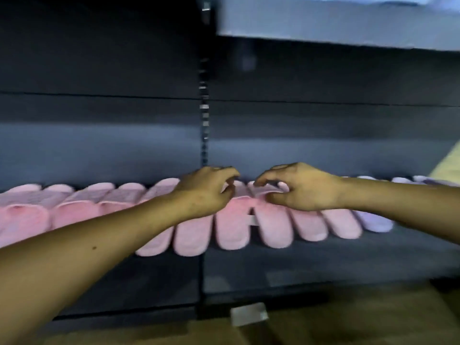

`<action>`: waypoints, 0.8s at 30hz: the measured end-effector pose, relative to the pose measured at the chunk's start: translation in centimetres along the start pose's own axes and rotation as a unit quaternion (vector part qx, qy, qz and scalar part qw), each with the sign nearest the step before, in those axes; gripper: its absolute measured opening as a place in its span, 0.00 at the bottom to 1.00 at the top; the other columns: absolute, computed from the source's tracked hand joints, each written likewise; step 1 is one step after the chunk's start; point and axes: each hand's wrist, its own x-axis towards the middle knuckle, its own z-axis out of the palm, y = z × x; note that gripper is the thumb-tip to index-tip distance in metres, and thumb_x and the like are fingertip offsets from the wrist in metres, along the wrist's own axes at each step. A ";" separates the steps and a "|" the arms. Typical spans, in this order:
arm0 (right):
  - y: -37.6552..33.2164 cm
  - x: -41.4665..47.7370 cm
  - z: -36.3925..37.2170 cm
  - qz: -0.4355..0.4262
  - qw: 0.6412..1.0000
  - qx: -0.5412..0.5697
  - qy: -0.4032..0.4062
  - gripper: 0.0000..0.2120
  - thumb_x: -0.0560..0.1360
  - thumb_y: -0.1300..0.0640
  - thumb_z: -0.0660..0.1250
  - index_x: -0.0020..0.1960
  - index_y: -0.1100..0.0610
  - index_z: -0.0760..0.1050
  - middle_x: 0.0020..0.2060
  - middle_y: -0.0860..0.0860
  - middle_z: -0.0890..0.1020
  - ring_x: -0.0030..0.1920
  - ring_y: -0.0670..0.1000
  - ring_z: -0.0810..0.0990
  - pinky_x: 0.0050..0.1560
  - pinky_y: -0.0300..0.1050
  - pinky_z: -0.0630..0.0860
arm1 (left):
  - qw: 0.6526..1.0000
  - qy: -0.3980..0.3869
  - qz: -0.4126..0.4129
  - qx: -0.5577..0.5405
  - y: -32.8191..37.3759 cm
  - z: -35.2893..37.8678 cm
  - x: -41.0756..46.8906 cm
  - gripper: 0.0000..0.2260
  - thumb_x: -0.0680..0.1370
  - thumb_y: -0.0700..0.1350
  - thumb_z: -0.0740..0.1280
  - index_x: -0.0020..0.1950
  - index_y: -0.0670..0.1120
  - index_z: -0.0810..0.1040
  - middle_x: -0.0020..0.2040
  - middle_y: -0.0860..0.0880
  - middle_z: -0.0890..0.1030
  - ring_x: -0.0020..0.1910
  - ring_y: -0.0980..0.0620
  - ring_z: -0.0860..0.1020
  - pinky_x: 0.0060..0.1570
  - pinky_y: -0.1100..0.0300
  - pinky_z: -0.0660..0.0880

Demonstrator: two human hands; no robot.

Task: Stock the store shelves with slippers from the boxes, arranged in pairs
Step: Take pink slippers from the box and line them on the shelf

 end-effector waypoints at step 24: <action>40.5 -56.5 -4.2 0.458 0.859 0.204 -0.100 0.16 0.79 0.52 0.58 0.66 0.48 0.69 0.58 0.47 0.76 0.54 0.44 0.76 0.50 0.35 0.74 | 0.873 -0.211 0.421 0.128 71.8 20.4 23.5 0.16 0.80 0.48 0.55 0.68 0.52 0.67 0.61 0.47 0.75 0.54 0.48 0.75 0.48 0.55 0.73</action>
